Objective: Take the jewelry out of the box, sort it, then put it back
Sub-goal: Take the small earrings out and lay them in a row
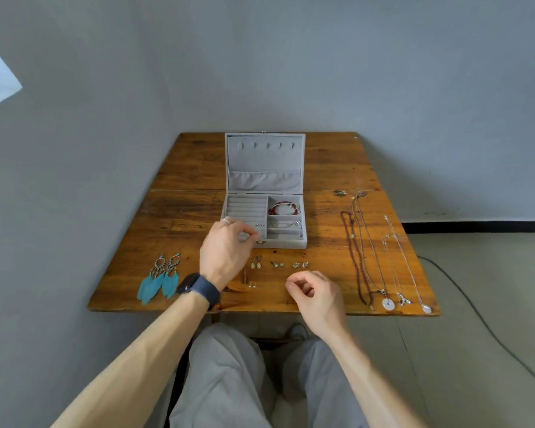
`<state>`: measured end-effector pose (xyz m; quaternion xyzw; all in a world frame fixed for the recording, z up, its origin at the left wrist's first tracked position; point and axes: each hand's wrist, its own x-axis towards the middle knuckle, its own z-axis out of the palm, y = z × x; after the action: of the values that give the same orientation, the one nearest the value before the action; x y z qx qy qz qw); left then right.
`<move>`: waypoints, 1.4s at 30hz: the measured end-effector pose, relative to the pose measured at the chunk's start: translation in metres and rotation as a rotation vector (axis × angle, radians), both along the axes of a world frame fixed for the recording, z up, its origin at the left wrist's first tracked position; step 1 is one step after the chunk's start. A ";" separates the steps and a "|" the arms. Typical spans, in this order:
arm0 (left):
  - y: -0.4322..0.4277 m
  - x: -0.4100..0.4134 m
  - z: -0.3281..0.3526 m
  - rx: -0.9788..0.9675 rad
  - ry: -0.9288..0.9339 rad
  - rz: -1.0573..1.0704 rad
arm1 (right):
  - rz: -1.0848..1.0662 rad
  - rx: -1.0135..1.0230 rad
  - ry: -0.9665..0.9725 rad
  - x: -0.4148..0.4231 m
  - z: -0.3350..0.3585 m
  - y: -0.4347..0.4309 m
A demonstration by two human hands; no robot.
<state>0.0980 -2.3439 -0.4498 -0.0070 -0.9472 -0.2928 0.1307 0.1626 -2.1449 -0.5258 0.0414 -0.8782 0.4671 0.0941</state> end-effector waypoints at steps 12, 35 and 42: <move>0.038 0.083 -0.051 0.024 -0.119 0.043 | -0.006 0.148 0.033 0.004 0.002 -0.010; 0.032 0.075 -0.050 -0.050 -0.157 -0.008 | -0.039 0.157 0.031 0.004 -0.002 -0.012; 0.032 0.075 -0.050 -0.076 -0.156 -0.031 | -0.044 0.131 0.032 0.003 -0.006 -0.012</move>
<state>0.1729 -2.3123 -0.4995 -0.0040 -0.9646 -0.2584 0.0518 0.1661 -2.1572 -0.5317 0.0357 -0.9060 0.4057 0.1152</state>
